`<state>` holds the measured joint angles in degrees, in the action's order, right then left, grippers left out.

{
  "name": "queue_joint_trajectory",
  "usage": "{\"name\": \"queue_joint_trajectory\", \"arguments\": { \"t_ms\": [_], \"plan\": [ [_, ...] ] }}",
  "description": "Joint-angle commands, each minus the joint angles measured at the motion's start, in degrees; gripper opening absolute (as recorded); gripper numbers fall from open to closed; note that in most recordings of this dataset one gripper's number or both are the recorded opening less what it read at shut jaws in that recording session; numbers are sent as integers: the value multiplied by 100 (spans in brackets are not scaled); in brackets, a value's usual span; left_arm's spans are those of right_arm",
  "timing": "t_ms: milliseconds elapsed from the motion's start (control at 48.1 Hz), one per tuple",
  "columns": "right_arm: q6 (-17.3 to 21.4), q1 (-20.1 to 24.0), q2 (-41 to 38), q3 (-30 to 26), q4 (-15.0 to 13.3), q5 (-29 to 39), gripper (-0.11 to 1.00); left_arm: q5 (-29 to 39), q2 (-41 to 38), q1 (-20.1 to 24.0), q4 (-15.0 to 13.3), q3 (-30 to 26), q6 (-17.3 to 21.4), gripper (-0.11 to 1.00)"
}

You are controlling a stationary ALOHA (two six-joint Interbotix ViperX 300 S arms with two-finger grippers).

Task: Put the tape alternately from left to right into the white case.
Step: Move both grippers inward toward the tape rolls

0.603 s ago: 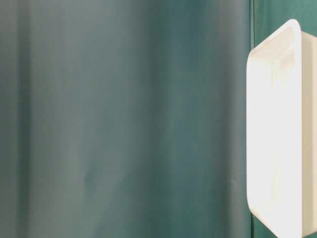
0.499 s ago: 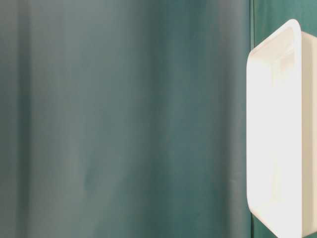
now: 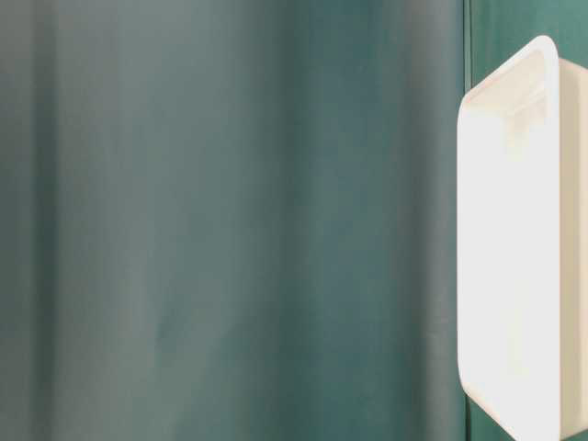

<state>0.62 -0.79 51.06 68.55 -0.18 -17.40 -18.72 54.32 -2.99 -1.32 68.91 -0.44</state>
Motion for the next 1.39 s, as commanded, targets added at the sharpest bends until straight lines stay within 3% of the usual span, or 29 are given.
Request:
{"name": "queue_joint_trajectory", "arguments": {
  "t_ms": [0,104,187,312,478,707,894,1123,1372],
  "plan": [
    [18,-18,-185,-114,-9,-62,-9,-35,-149,-53,-26,-62,9,2],
    [18,-26,-308,-149,-9,-62,-8,-35,-316,-62,-35,-88,9,2],
    [18,-35,-308,-141,-9,-97,-1,-35,-422,-62,-35,-97,9,6],
    [18,-35,-272,-97,0,-158,21,-26,-501,-62,-35,-97,9,33],
    [26,-44,-281,-79,0,-167,68,18,-519,-62,-35,-97,9,80],
    [26,-62,-448,-141,9,-167,71,237,-703,-62,-35,-167,9,80],
    [35,-70,-835,-316,44,-114,71,826,-1230,-9,-35,-475,9,80],
    [334,-70,-1529,-536,70,-88,71,1169,-1854,-9,-35,-747,0,79],
    [501,-62,-2426,-923,70,193,71,1195,-2452,9,-44,-888,-422,79]
  ]
}}
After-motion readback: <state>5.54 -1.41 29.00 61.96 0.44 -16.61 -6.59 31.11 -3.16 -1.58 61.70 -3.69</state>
